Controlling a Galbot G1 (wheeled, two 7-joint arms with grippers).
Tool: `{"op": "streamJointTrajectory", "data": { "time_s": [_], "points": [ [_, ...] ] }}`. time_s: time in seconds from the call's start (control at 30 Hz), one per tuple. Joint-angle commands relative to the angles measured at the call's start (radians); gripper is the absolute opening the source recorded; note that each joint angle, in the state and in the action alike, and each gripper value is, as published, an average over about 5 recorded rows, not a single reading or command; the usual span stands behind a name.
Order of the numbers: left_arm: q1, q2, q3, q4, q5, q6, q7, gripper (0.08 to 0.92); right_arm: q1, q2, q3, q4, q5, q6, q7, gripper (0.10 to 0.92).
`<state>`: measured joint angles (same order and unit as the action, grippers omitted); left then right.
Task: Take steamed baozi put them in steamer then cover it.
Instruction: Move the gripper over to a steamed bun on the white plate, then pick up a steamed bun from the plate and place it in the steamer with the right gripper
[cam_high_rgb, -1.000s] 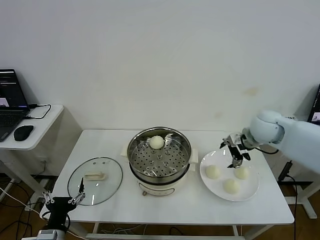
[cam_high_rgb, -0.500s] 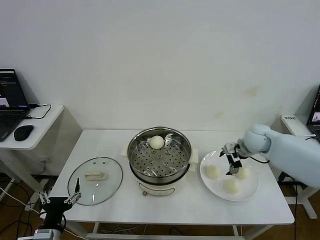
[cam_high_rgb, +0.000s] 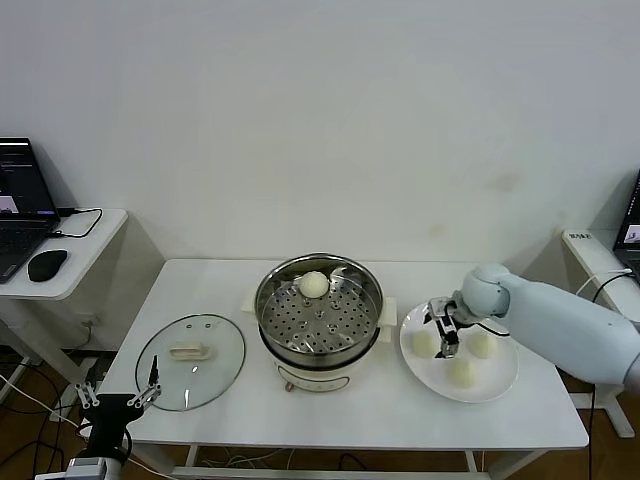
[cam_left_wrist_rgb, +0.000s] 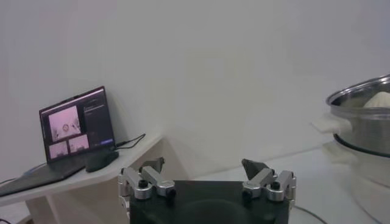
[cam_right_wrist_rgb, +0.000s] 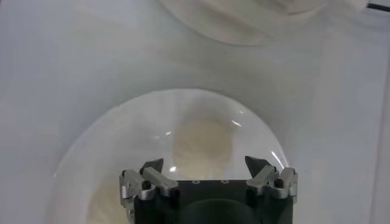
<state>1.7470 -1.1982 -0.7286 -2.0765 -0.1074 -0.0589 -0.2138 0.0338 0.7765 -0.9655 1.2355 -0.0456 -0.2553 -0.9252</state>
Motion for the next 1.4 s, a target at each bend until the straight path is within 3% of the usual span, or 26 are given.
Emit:
{"op": "streamJointTrajectory", "data": {
  "time_s": [0.03,0.63,0.87,1.1,1.4],
  "points": [
    [0.000,-0.001,0.001,0.003,0.000,-0.001,0.000,0.823,-0.042,0.035,0.031,-0.041,-0.022,-0.002,0.005,0.779],
    [0.003,-0.004,0.000,-0.005,0.001,-0.002,-0.001,0.823,-0.013,0.009,0.046,-0.008,-0.012,-0.011,-0.005,0.507],
    [-0.003,0.003,0.005,-0.011,0.001,0.001,0.000,0.823,0.134,-0.089,-0.003,0.092,0.060,-0.026,-0.023,0.495],
    [-0.014,0.014,0.021,-0.011,0.001,0.003,0.000,0.823,0.419,-0.179,-0.165,0.249,0.229,-0.081,-0.030,0.501],
    [-0.027,0.027,0.037,-0.012,-0.006,0.006,0.000,0.823,0.786,-0.036,-0.384,0.326,0.455,-0.180,0.003,0.509]
  ]
}}
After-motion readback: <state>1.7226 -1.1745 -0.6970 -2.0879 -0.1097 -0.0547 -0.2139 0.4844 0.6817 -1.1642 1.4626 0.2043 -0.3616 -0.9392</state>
